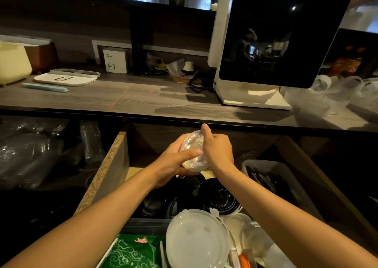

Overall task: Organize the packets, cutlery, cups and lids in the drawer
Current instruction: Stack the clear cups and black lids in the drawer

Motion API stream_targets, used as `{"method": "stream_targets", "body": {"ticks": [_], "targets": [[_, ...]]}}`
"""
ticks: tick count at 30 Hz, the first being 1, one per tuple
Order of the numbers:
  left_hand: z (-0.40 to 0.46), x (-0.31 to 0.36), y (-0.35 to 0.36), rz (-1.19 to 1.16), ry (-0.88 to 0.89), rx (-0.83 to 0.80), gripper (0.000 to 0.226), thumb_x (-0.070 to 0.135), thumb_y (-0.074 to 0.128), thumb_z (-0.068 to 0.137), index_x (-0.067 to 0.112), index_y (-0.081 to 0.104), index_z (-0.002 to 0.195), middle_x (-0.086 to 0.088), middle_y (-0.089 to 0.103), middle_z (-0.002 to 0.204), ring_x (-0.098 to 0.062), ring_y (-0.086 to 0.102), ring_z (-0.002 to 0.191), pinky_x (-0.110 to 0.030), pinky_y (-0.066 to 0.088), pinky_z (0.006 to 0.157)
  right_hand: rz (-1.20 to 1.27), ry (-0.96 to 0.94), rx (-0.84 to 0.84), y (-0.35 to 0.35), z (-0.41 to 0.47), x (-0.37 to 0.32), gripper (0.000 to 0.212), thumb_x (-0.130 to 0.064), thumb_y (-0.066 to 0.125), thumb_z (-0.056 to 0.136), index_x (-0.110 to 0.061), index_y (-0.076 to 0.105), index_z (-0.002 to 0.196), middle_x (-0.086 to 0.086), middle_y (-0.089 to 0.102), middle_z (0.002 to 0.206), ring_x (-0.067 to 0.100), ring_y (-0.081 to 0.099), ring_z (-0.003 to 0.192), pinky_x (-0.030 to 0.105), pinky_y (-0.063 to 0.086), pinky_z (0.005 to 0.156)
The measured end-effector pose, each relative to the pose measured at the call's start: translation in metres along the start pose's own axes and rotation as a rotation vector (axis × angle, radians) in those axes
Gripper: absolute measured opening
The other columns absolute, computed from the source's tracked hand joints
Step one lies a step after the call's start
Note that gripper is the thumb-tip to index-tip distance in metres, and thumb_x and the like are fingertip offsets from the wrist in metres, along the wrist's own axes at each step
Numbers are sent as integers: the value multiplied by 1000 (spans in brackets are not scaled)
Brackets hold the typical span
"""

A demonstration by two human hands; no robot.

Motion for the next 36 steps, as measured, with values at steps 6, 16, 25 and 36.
{"method": "stream_targets", "body": {"ticks": [6,16,25,36], "targets": [[0,1,-4,-6,-83,62,30,29,61,97,34,59,126,-2,70,120,-26,70,107,-47,60,84,91,195,-442,-5,-2,5,64,-64,29,98,-13,66,87,9,68,82,21,65,75,31,55,65],[1,-2,-31,-99,-165,348,31,43,52,100,25,61,123,-12,67,120,-27,72,91,-38,61,58,-840,-146,-392,-49,58,86,46,-29,67,91,-13,56,133,7,61,130,22,59,116,30,48,92],[4,-5,-25,0,-155,271,21,43,47,103,35,64,113,0,67,118,-24,70,101,-42,61,65,-534,-322,-5,-69,51,51,17,-13,62,89,-15,77,98,2,73,91,19,68,87,30,54,74],[-3,-7,-13,-3,-217,220,44,59,37,100,29,66,113,-4,73,112,-22,72,97,-48,62,75,191,-281,-58,-64,-16,-19,22,-15,58,96,-32,72,91,-9,70,84,8,66,81,25,58,69]]}}
Point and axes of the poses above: each hand's wrist, its own z-axis towards the middle knuckle, its own y-axis out of the palm, x = y × z, the point moved 6 cm from there along z, towards the middle knuckle
